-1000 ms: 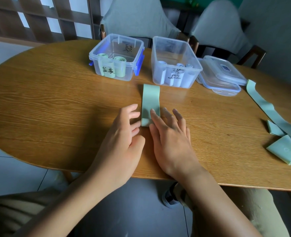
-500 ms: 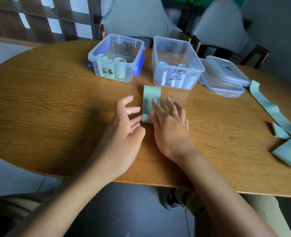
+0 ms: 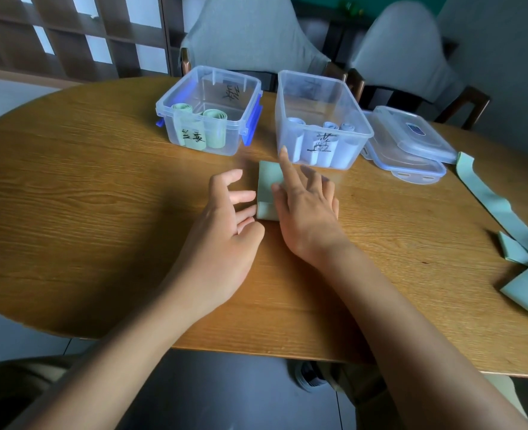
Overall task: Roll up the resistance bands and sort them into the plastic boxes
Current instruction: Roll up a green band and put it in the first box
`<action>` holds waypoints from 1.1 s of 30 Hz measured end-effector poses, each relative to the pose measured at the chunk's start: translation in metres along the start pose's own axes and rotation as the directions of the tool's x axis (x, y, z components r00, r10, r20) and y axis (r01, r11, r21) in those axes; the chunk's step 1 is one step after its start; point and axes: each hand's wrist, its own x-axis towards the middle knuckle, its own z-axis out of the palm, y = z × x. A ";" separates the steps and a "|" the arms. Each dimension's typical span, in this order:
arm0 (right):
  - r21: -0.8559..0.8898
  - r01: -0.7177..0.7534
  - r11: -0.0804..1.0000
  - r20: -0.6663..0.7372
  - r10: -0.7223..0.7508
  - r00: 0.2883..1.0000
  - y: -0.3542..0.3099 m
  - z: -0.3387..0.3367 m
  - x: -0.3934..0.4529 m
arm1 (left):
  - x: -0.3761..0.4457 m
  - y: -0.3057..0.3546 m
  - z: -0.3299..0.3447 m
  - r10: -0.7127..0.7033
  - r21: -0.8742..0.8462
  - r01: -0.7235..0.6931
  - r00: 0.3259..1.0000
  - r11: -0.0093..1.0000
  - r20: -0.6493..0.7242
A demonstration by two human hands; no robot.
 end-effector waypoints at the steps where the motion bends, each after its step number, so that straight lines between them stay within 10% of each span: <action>1: 0.001 -0.004 1.000 -0.008 0.004 1.000 0.001 0.000 0.003 | 0.002 0.000 0.000 0.000 0.011 0.000 1.000 1.000 -0.002; 21: 0.181 -0.096 0.979 -0.074 0.111 0.991 0.004 0.008 0.018 | 0.040 -0.021 0.012 0.313 0.497 -0.245 0.948 0.832 -0.056; 26: 0.645 -0.128 0.753 -0.090 0.241 0.966 0.015 -0.007 0.005 | 0.033 -0.021 0.010 0.309 0.485 -0.252 0.950 0.837 -0.038; 33: 0.749 -0.154 0.645 -0.037 0.273 0.961 0.023 -0.016 -0.049 | 0.004 -0.016 0.005 0.314 0.492 -0.270 0.949 0.828 -0.008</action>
